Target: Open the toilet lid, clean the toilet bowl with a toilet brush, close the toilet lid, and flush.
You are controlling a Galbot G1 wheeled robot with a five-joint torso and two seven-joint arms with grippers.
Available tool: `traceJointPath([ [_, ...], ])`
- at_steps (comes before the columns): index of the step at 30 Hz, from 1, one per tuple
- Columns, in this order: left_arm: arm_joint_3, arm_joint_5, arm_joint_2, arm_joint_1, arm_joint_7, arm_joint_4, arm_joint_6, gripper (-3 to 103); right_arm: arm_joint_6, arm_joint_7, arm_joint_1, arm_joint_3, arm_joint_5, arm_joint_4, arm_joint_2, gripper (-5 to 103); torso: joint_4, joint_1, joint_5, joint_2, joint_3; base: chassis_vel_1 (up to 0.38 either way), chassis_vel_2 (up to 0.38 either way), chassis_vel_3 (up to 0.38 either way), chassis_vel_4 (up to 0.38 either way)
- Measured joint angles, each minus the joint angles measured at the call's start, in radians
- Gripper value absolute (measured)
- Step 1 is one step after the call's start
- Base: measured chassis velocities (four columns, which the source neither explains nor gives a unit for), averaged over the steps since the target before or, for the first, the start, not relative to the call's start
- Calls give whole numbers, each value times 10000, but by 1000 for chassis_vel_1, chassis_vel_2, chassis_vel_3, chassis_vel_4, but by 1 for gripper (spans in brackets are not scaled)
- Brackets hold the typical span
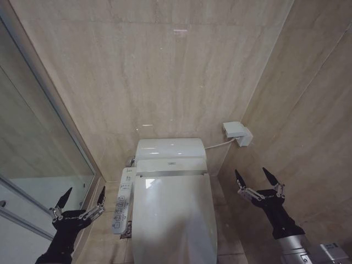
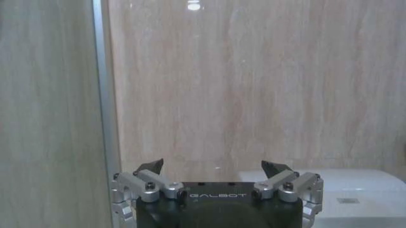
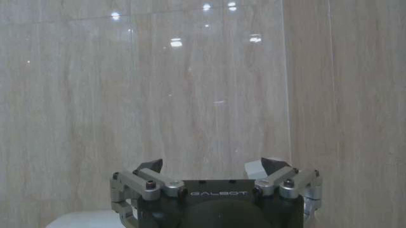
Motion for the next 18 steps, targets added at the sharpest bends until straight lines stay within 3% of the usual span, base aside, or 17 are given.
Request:
traceJointPath([
  [18, -19, -193, -31, -63, 51, 14, 27, 100, 0, 0, 0, 0, 0, 0, 0, 100, 1, 0, -1, 0, 0, 0, 0, 0, 0],
])
